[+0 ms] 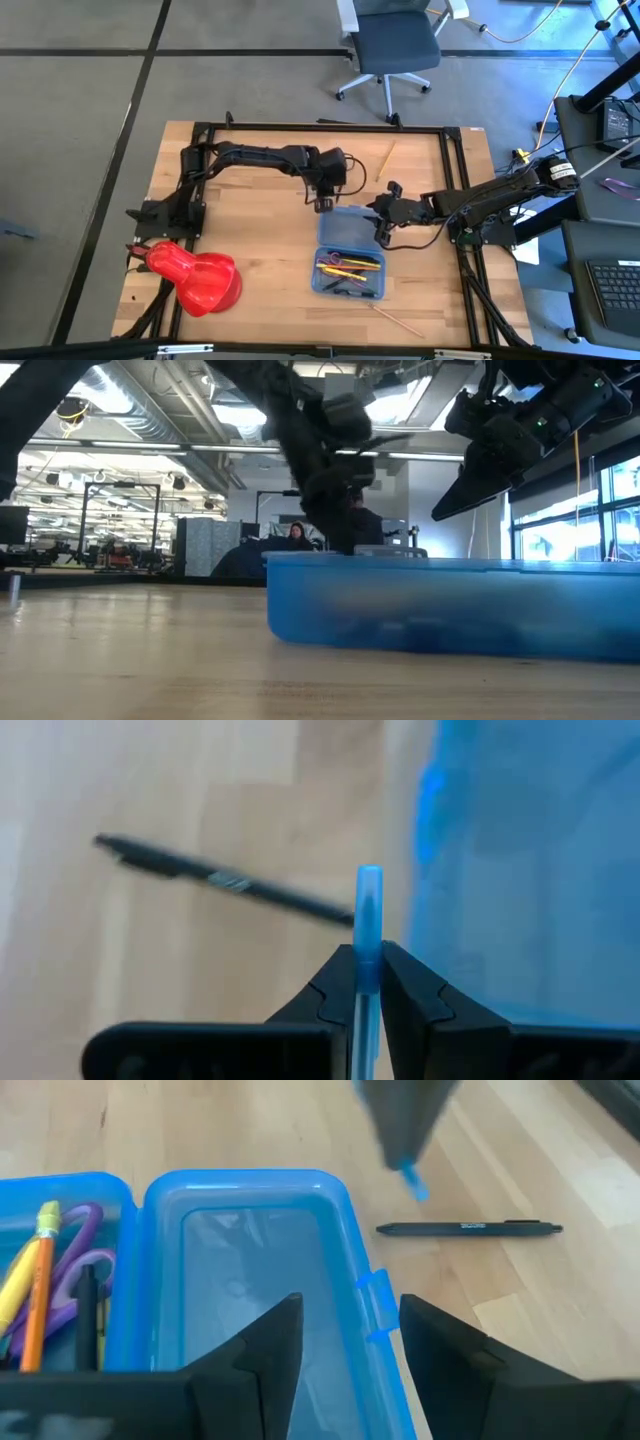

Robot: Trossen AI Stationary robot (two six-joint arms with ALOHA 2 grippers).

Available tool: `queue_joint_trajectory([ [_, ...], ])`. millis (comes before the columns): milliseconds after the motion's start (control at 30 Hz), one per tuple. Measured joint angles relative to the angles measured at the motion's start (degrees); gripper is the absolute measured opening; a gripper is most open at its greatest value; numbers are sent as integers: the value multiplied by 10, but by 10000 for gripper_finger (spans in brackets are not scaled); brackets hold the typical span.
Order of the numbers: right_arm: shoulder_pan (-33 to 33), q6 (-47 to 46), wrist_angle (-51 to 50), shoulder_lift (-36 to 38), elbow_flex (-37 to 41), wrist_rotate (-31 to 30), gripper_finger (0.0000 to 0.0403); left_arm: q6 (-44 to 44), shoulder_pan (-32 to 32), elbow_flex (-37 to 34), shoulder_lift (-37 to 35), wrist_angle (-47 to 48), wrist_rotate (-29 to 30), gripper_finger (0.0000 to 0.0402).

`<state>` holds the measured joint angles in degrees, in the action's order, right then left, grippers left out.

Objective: Pick & place school supplies into a supply box
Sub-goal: Put the top blue pen into the blue supply box

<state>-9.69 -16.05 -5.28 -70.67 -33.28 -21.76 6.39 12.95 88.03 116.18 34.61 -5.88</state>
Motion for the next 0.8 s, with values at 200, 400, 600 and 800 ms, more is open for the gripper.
queue_joint_trajectory([
  [200, 10, -4, -32, 0, 0, -3, 171, -60, -62, 32, 0, -1, -26, 21],
  [400, 23, -36, -112, 0, 0, -52, 171, -130, -124, 38, 0, -30, -26, 21],
  [600, 27, -49, -120, 0, 0, -56, 171, -197, -176, 36, 8, -136, -26, 22],
  [800, 27, -49, -121, 0, 0, -56, 171, -258, -212, 35, 18, -203, -24, 22],
])
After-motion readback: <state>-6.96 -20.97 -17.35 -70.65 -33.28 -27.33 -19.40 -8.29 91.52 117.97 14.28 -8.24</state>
